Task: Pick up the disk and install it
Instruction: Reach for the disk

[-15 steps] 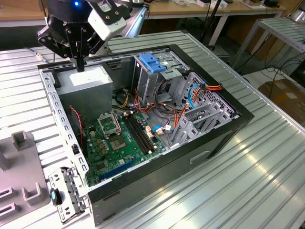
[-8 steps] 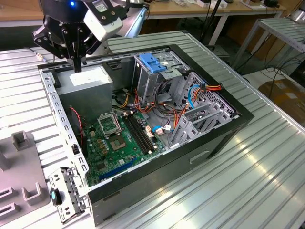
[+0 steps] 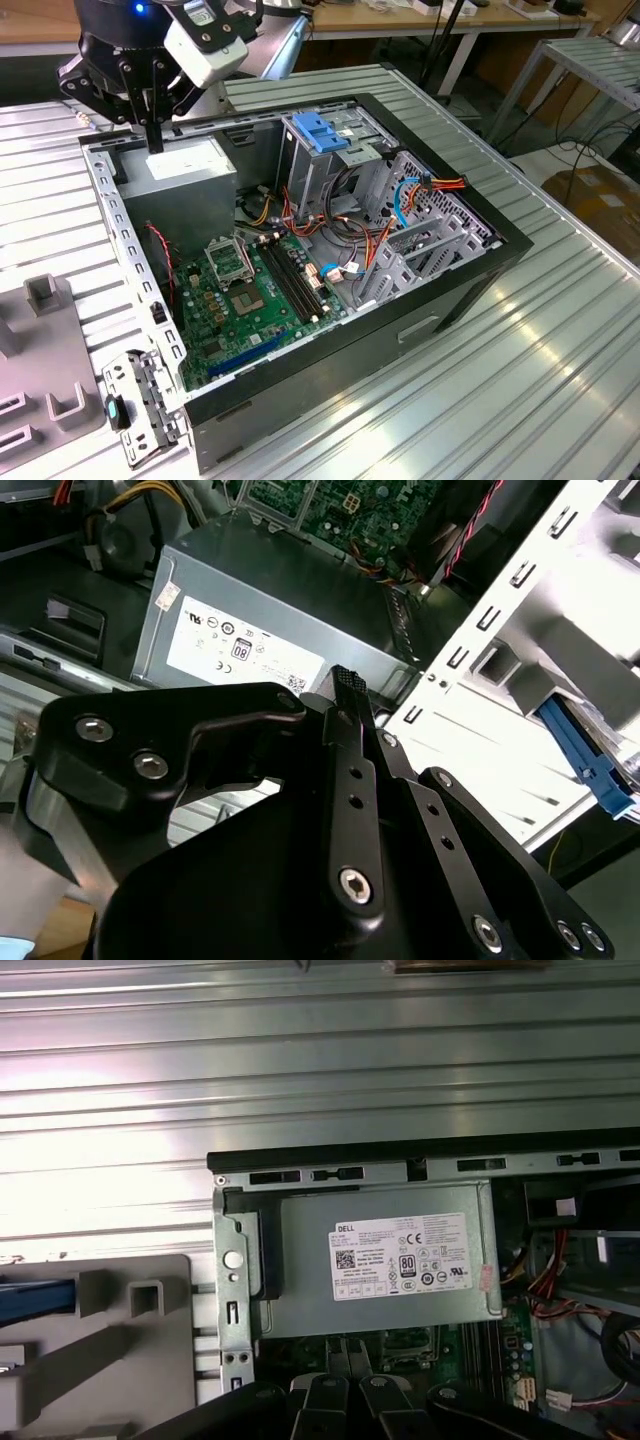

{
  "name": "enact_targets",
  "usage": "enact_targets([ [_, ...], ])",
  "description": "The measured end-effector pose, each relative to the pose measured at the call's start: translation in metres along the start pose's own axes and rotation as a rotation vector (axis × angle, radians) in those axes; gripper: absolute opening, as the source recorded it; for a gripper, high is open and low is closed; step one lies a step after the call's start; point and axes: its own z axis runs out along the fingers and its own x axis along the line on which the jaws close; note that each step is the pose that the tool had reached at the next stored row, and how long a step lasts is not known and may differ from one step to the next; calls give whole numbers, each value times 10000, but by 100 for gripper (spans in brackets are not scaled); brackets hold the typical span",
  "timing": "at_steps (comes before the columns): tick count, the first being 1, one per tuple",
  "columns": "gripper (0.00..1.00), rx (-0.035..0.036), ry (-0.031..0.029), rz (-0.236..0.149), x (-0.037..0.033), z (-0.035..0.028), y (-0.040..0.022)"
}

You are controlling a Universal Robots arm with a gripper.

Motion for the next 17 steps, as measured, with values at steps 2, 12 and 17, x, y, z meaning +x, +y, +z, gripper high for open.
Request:
enact_targets([
  [2,11,0,0,-1,19,0,-1],
  [12,11,-1,-1,1,92,-2,-7],
  [17,11,0,0,0,133,-4,-10],
])
